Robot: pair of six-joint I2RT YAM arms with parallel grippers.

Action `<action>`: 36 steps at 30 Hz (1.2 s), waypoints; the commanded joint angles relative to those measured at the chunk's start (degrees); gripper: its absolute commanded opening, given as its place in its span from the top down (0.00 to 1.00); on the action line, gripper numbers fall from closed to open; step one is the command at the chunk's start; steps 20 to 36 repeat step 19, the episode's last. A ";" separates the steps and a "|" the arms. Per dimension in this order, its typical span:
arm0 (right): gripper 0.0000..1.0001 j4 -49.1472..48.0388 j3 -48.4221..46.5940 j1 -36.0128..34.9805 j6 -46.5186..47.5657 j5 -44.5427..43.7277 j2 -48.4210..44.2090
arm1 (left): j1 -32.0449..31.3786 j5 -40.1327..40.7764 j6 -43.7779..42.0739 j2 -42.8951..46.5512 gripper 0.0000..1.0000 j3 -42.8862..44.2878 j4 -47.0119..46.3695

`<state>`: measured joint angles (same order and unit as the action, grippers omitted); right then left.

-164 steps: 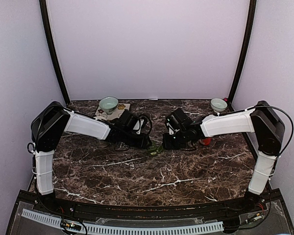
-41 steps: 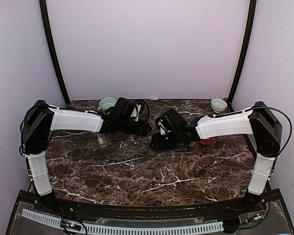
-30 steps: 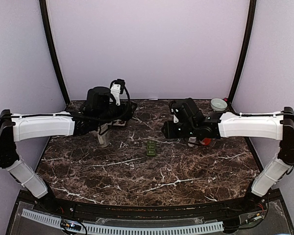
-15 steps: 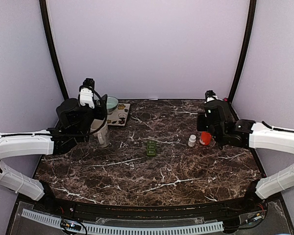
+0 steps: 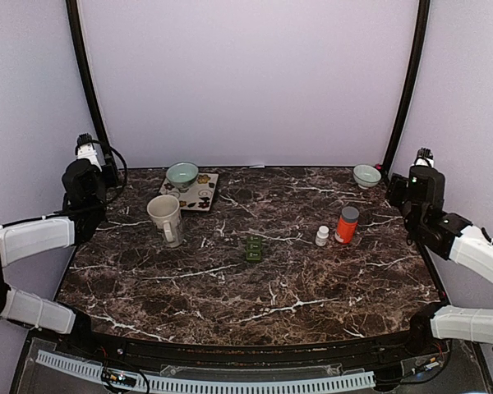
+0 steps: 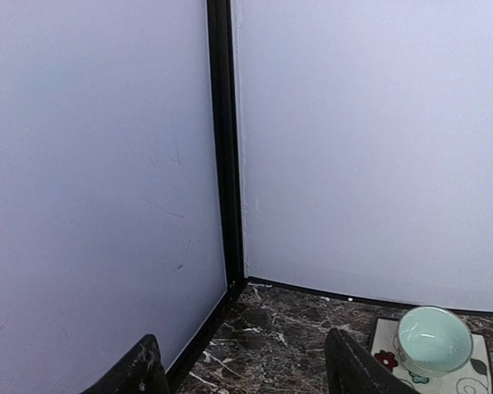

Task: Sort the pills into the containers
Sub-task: Reset both arms

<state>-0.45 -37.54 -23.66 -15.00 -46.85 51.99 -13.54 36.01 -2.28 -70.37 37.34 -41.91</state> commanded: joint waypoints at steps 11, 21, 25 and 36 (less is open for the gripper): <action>0.00 -7.20 -2.71 11.42 0.07 3.87 11.86 | 13.84 -26.36 -7.62 -10.01 0.14 -9.76 -23.76; 0.00 -7.21 -1.67 11.40 -4.19 -0.03 11.24 | 15.56 -27.36 -5.82 -10.97 0.13 -10.88 -24.84; 0.00 -7.21 -1.67 11.40 -4.19 -0.03 11.24 | 15.56 -27.36 -5.82 -10.97 0.13 -10.88 -24.84; 0.00 -7.21 -1.67 11.40 -4.19 -0.03 11.24 | 15.56 -27.36 -5.82 -10.97 0.13 -10.88 -24.84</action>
